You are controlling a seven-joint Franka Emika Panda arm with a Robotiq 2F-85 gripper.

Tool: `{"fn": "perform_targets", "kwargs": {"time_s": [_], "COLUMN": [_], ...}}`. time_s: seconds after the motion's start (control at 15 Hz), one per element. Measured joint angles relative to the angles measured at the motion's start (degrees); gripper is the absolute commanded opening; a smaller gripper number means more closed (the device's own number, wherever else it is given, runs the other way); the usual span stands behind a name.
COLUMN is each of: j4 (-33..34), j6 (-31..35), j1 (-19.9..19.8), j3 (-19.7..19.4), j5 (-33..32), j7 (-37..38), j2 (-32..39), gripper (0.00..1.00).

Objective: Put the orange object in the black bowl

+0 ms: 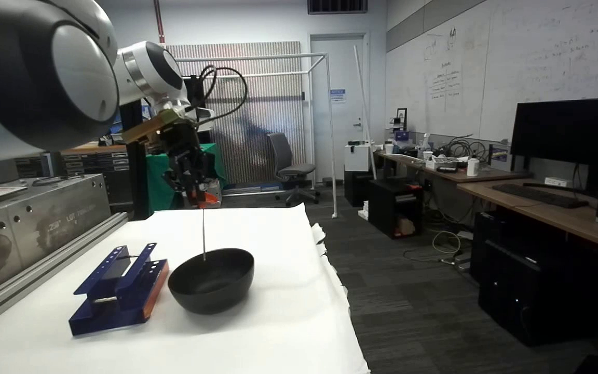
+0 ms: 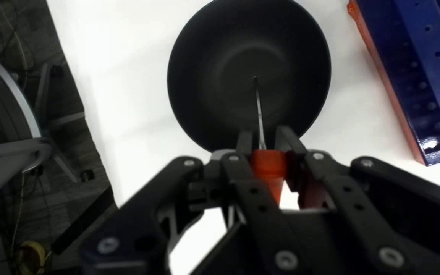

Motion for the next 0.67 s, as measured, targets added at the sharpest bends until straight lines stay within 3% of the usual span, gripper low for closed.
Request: {"fn": "perform_targets", "kwargs": {"time_s": [0.33,0.67], "j4": [-3.02,-10.88], "j6": [4.85,12.94], "j1": [-1.44,-1.7], "j3": [1.77,1.41], "j5": [7.06,7.63], "j7": [6.87,12.75], "j2": [-0.6,-4.07], "gripper": [0.1,0.1]}}
